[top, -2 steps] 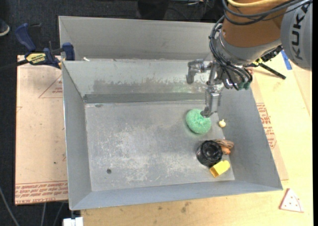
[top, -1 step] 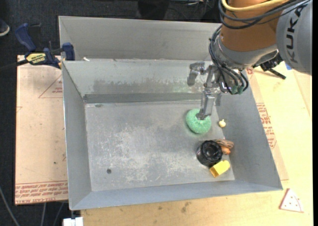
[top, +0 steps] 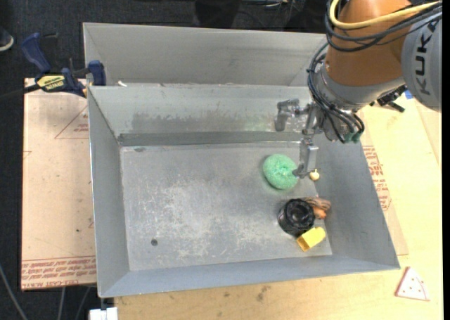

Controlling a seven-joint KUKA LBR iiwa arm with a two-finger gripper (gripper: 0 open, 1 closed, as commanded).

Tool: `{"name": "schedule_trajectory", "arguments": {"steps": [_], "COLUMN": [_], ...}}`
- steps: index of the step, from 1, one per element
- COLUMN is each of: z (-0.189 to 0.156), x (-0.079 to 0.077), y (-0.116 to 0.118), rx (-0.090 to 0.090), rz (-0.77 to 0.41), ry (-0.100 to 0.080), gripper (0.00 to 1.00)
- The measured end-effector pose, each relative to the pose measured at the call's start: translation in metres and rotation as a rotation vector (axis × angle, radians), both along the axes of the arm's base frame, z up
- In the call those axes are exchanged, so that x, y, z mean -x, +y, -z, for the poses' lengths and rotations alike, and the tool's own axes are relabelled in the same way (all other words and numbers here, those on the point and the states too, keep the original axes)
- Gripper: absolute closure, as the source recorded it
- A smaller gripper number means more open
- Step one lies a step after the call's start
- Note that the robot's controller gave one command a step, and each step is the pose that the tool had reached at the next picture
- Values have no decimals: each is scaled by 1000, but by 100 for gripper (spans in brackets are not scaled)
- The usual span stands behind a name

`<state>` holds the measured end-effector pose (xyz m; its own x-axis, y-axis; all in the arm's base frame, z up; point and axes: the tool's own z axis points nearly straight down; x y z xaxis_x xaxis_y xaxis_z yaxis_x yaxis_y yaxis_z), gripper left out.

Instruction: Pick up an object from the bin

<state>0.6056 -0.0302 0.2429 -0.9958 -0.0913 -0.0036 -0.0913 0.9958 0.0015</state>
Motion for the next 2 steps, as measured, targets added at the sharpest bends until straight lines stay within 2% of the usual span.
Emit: {"name": "schedule_trajectory", "arguments": {"steps": [1,2], "z": [25,46], "x": [-10,-13], "y": [-21,-31], "rx": [3,1], "rz": [-74,104], "ry": [1,1], "gripper": [0,0]}}
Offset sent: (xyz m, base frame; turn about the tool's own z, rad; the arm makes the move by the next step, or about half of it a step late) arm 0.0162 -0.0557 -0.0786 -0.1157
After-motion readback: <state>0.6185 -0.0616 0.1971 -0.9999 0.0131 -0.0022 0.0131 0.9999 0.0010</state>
